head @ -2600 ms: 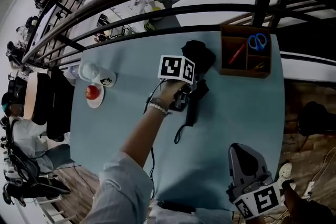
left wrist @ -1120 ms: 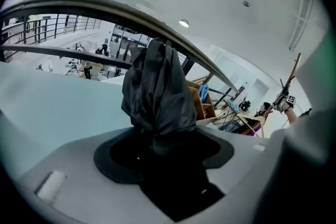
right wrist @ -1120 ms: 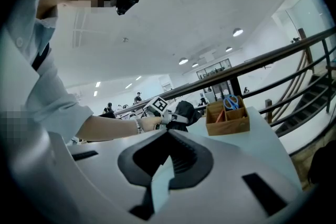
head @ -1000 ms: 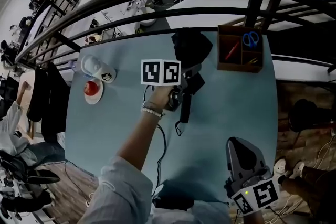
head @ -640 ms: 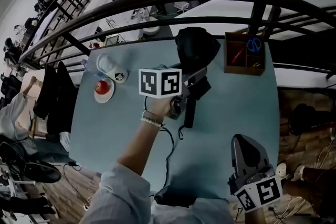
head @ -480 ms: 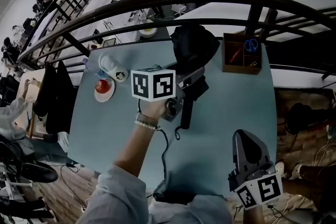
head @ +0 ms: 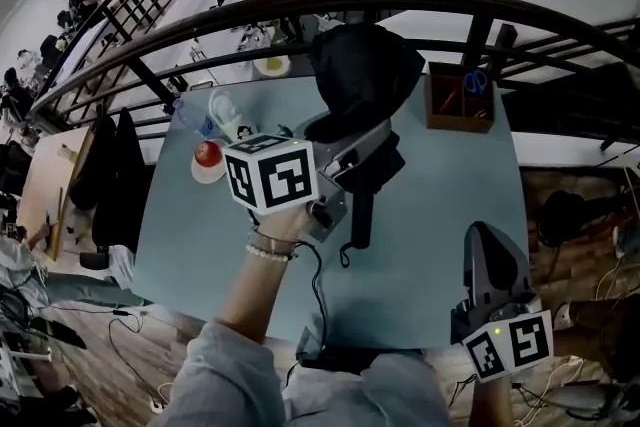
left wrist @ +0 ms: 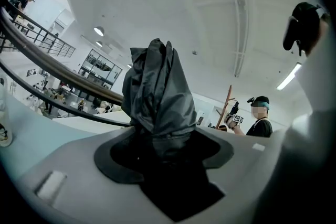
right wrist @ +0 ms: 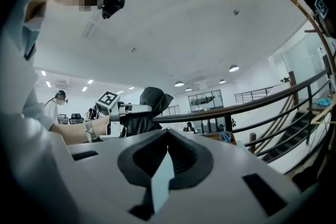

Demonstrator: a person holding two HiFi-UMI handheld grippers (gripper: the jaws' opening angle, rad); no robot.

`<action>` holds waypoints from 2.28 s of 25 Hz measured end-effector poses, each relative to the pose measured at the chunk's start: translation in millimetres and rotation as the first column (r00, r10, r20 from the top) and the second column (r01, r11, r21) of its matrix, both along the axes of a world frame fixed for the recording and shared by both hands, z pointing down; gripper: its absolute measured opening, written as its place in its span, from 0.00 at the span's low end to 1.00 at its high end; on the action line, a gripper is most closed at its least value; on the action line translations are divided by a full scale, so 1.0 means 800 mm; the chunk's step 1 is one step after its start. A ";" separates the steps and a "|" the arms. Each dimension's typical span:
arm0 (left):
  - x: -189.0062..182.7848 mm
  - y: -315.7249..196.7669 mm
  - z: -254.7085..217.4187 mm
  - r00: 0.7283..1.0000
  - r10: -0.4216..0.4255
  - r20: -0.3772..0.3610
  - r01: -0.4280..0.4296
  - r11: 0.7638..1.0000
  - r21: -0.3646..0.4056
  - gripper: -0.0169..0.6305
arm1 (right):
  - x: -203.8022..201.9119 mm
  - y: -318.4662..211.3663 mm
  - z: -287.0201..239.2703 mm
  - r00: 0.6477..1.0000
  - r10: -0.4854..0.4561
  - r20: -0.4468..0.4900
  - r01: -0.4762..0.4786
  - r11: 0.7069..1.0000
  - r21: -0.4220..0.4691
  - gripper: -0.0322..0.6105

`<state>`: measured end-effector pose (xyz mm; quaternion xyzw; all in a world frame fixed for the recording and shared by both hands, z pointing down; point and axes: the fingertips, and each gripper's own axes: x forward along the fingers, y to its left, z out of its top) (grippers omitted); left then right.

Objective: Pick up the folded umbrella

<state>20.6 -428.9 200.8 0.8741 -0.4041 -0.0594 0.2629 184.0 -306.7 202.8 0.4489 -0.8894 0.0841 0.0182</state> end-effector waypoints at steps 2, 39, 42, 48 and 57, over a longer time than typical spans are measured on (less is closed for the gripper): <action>-0.005 0.022 -0.009 1.000 0.007 -0.003 -0.007 0.999 0.036 0.47 | -0.008 0.013 0.000 1.000 0.002 -0.003 -0.002 1.000 0.015 0.05; -0.062 0.328 -0.053 0.996 0.072 -0.044 -0.062 0.979 0.197 0.47 | -0.107 0.199 -0.054 1.000 0.022 -0.018 -0.019 0.985 0.171 0.05; -0.057 0.337 -0.048 0.997 0.075 -0.035 -0.066 0.978 0.198 0.47 | -0.111 0.200 -0.053 1.000 0.009 -0.019 -0.006 0.984 0.176 0.05; -0.050 0.350 -0.046 0.993 0.101 -0.061 -0.086 0.974 0.210 0.47 | -0.113 0.201 -0.051 1.000 0.004 -0.017 -0.001 0.984 0.179 0.05; -0.059 0.362 -0.045 0.992 0.095 -0.087 -0.075 0.974 0.214 0.47 | -0.122 0.204 -0.051 1.000 -0.001 -0.027 0.006 0.983 0.183 0.05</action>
